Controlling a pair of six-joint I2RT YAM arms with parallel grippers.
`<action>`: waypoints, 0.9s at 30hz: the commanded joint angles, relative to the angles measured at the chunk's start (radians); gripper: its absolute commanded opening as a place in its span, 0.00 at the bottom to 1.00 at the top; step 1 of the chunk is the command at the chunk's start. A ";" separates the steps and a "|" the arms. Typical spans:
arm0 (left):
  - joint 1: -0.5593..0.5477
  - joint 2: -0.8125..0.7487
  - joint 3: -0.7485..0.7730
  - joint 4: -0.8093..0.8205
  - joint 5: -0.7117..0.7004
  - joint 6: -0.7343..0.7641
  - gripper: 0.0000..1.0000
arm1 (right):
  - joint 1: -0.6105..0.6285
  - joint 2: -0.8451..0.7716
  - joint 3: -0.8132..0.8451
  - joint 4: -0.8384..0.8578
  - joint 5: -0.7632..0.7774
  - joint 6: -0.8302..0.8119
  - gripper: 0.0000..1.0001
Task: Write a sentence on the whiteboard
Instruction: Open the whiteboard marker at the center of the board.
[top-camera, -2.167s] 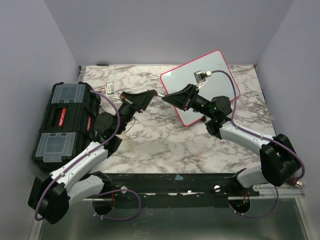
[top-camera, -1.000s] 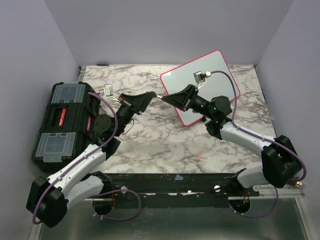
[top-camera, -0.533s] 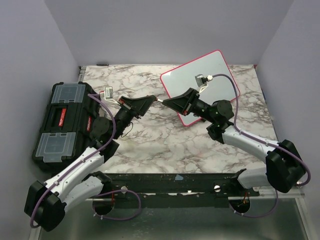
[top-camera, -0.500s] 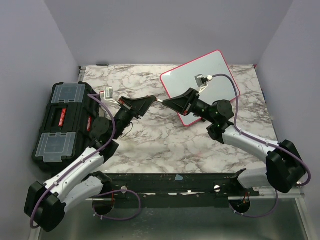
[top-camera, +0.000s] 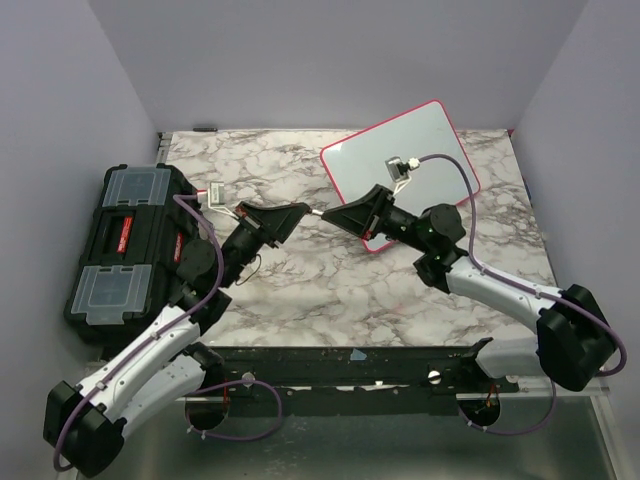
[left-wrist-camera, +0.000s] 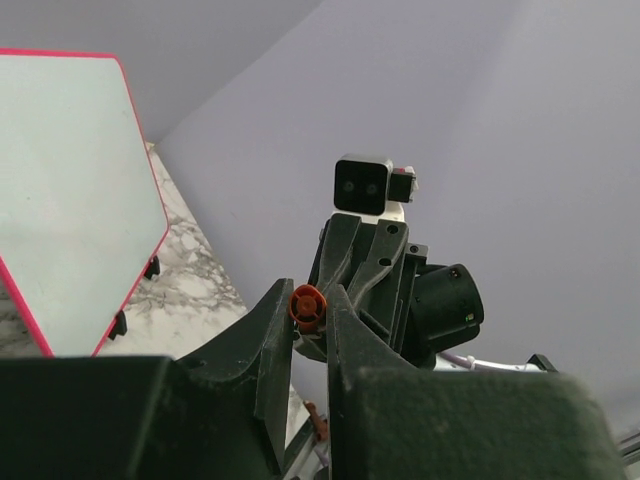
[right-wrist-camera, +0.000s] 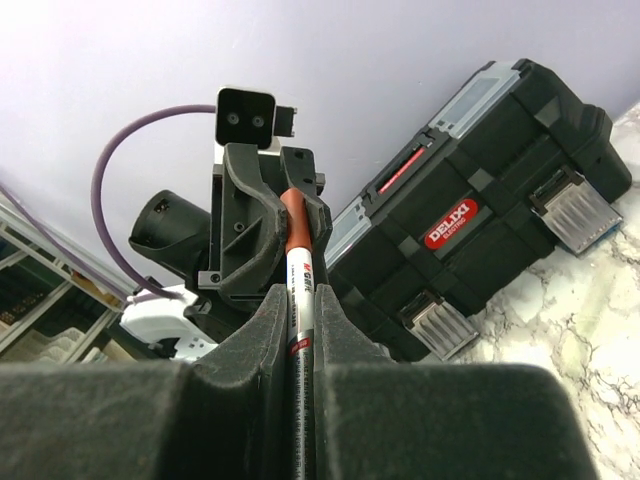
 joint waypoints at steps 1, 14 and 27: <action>0.050 -0.034 -0.012 -0.096 -0.124 0.096 0.00 | -0.007 -0.039 -0.021 0.009 0.020 -0.015 0.01; 0.278 -0.171 -0.013 -0.251 -0.090 0.084 0.00 | -0.008 -0.081 -0.043 -0.023 0.028 -0.022 0.01; 0.283 -0.080 0.154 -0.851 -0.200 0.333 0.00 | -0.009 -0.144 0.047 -0.320 0.172 -0.195 0.01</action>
